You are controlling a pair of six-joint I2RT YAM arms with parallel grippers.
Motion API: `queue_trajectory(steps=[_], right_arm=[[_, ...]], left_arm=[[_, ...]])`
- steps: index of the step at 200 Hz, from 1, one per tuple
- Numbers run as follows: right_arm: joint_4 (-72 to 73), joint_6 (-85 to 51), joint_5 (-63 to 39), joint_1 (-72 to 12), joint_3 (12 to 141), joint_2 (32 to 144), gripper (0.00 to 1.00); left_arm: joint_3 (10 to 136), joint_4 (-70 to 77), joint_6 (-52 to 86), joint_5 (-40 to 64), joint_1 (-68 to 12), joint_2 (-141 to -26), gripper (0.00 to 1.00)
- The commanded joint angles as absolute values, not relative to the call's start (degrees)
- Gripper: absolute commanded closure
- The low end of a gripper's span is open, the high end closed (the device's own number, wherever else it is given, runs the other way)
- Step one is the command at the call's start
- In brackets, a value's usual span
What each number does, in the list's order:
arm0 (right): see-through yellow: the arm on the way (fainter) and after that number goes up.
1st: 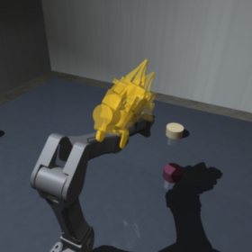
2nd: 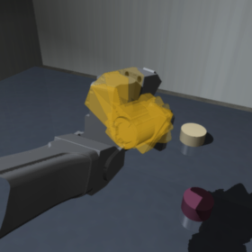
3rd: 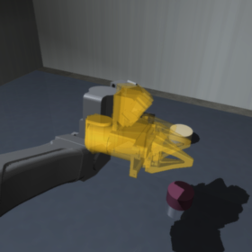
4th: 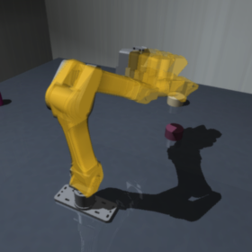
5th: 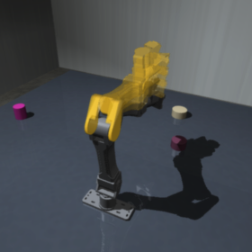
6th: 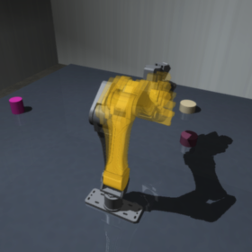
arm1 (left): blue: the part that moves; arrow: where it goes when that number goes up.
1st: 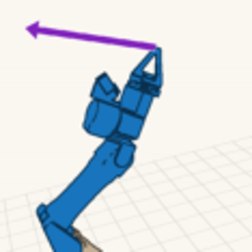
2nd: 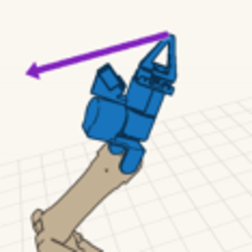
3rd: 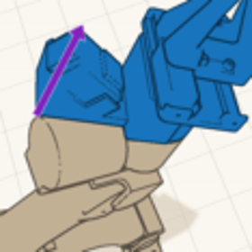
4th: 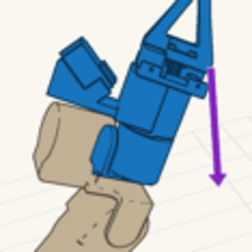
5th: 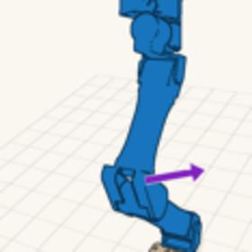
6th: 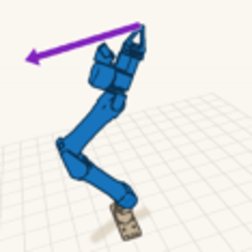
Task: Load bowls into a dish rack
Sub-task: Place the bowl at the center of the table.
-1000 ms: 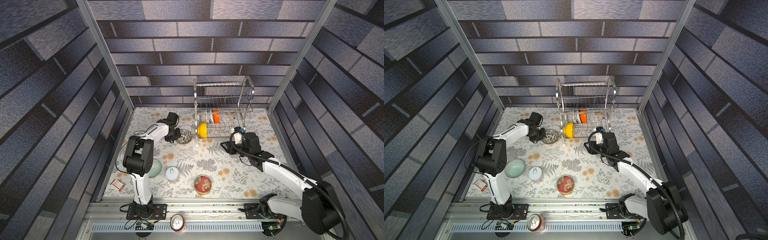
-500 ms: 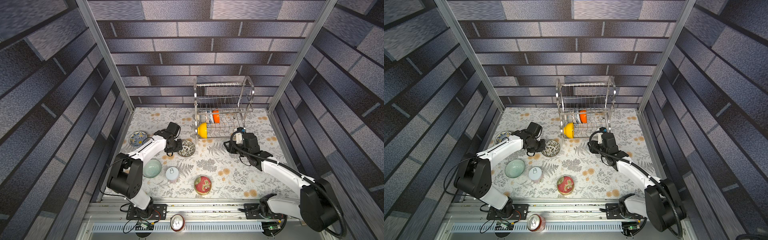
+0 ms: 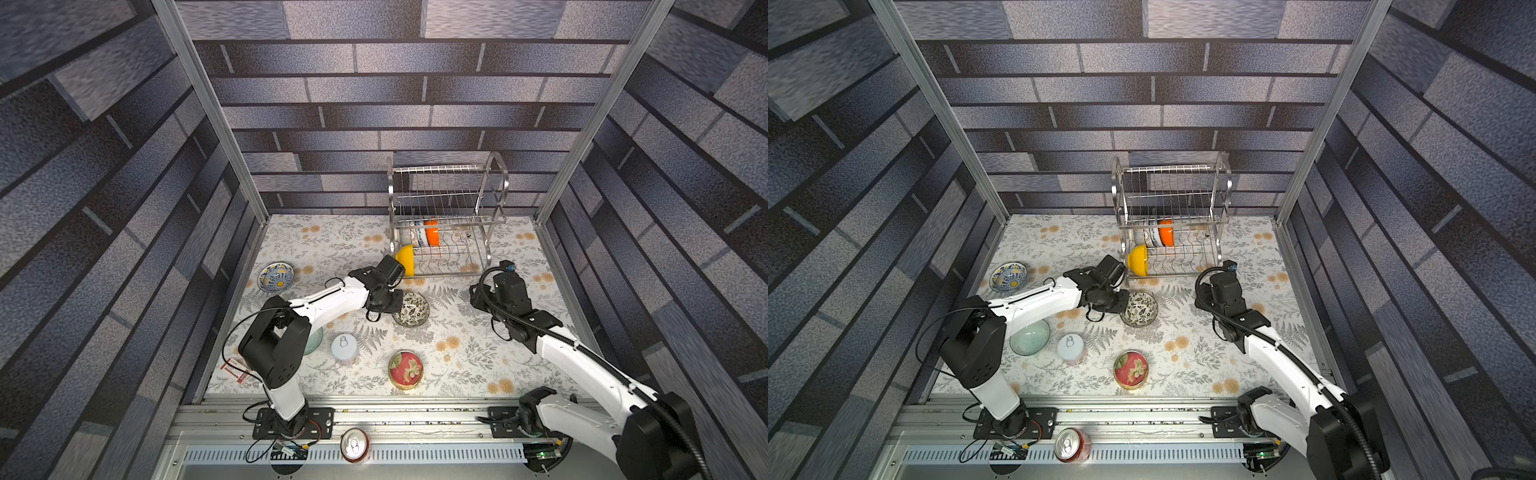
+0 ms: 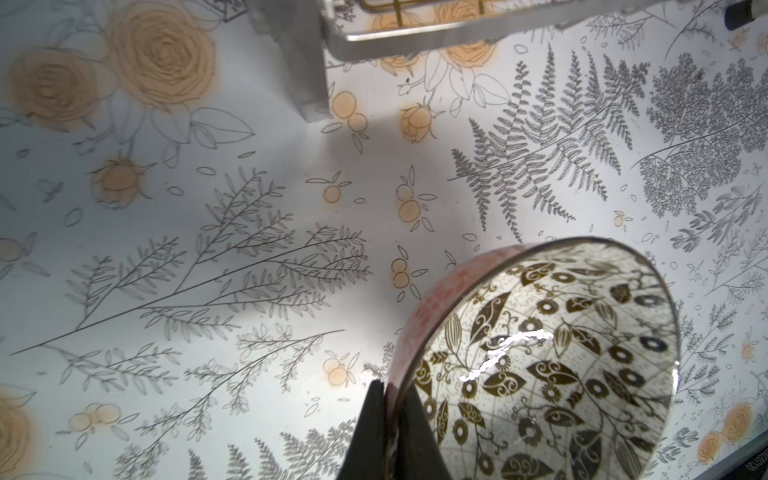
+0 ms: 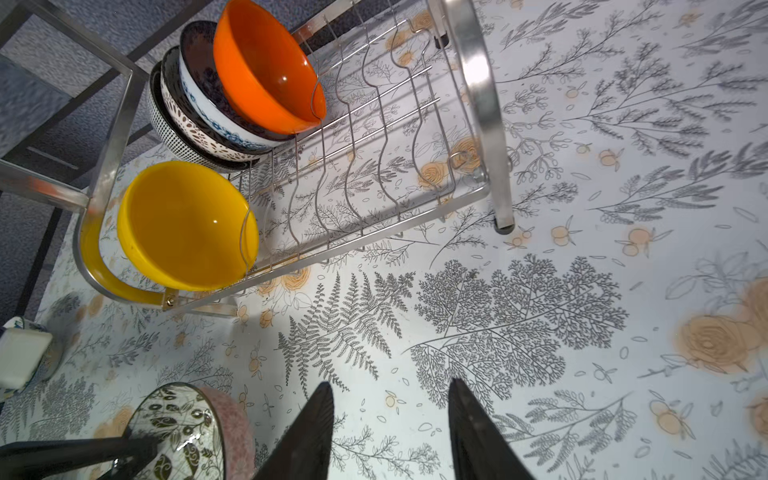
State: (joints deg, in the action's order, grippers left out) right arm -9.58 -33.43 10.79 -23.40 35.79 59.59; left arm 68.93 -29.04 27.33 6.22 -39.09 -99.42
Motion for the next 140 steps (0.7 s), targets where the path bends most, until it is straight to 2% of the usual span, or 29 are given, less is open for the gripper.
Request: queue_trajectory(steps=[1, 69, 88, 140], right_arm=[[-14.20, -33.82, 14.18, -23.60, 34.90, 57.28, 0.53], [-18.20, -32.52, 12.42, -23.64, 35.65, 52.83, 0.49], [-19.60, -31.38, 11.37, -23.64, 36.84, 52.91, 0.48], [-21.49, -27.30, 5.79, -23.70, 40.40, 54.55, 0.48]], left_arm=[[72.64, -26.77, 28.57, 6.66, -40.07, -100.79, 0.96], [76.67, -27.92, 27.69, 4.70, -41.49, -105.20, 0.90], [77.34, -28.88, 26.74, 3.92, -41.52, -104.89, 0.85], [77.47, -32.02, 25.33, 2.10, -40.15, -100.13, 0.64]])
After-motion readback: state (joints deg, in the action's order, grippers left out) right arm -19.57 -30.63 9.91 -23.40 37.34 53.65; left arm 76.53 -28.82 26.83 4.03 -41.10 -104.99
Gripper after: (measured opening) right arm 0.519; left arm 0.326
